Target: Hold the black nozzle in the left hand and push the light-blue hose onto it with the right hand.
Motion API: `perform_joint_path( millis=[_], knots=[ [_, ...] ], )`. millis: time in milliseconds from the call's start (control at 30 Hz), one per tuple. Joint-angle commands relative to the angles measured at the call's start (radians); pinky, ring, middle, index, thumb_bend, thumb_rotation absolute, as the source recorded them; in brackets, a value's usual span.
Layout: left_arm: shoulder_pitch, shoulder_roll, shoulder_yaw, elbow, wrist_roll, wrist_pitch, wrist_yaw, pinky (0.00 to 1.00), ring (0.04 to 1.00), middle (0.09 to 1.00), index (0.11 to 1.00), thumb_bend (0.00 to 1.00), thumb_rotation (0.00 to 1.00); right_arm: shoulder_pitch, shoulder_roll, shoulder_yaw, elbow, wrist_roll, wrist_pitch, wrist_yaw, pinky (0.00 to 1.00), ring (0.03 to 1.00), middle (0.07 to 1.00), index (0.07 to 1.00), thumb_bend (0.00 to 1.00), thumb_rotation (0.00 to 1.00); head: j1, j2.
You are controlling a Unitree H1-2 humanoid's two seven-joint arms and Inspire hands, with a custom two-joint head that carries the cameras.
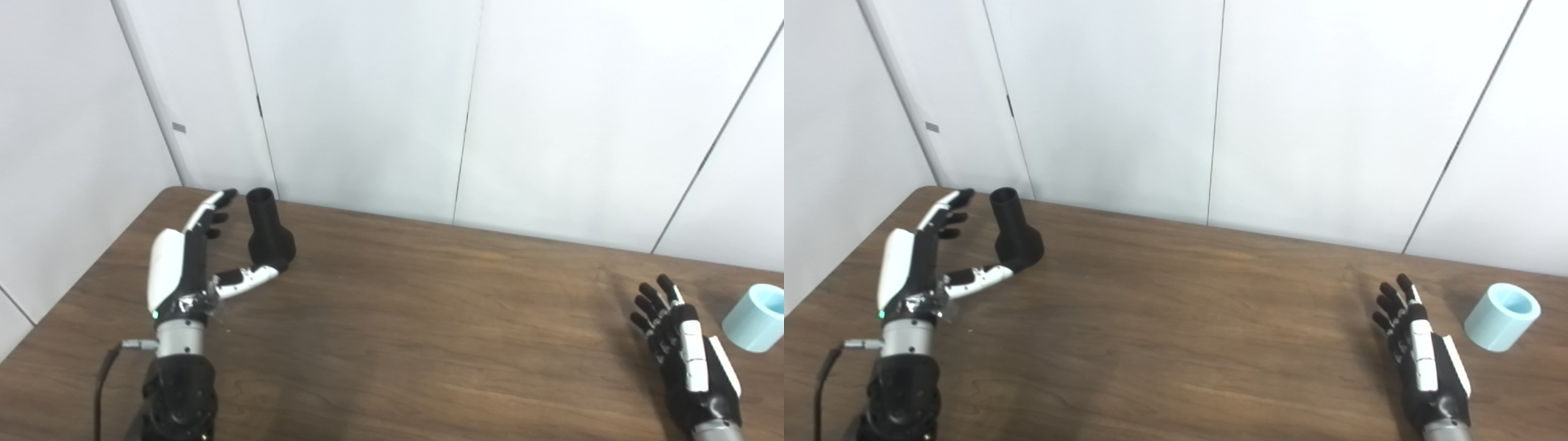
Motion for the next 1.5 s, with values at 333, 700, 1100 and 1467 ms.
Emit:
perform_joint_path(
  millis=[333,700,1100,1467],
  knots=[
    [-0.114,0.124,-0.004,0.116,0.101,0.078,0.002,0.77,0.931,0.951,0.946,1.00,0.16,0.012,0.011,0.001,-0.025,0.005,0.009,-0.004,0.93,0.957,0.946,0.996,0.47,1.00,0.002,0.012],
    [-0.241,0.224,-0.128,0.290,0.078,0.208,-0.178,0.98,0.967,0.968,0.929,1.00,0.33,0.023,0.013,-0.004,-0.048,0.014,0.006,-0.001,0.90,0.940,0.924,0.993,0.47,1.00,-0.008,0.028],
    [-0.380,0.245,-0.243,0.512,0.090,0.246,-0.188,1.00,1.000,1.000,0.966,1.00,0.35,0.029,0.020,-0.005,-0.069,0.001,-0.003,-0.012,0.89,0.923,0.907,0.981,0.45,1.00,-0.014,0.042],
    [-0.449,0.248,-0.306,0.638,0.092,0.264,-0.173,1.00,1.000,1.000,0.979,1.00,0.36,0.027,0.024,-0.006,-0.065,-0.012,-0.011,-0.027,0.87,0.915,0.894,0.981,0.46,1.00,-0.015,0.051]
  ],
)
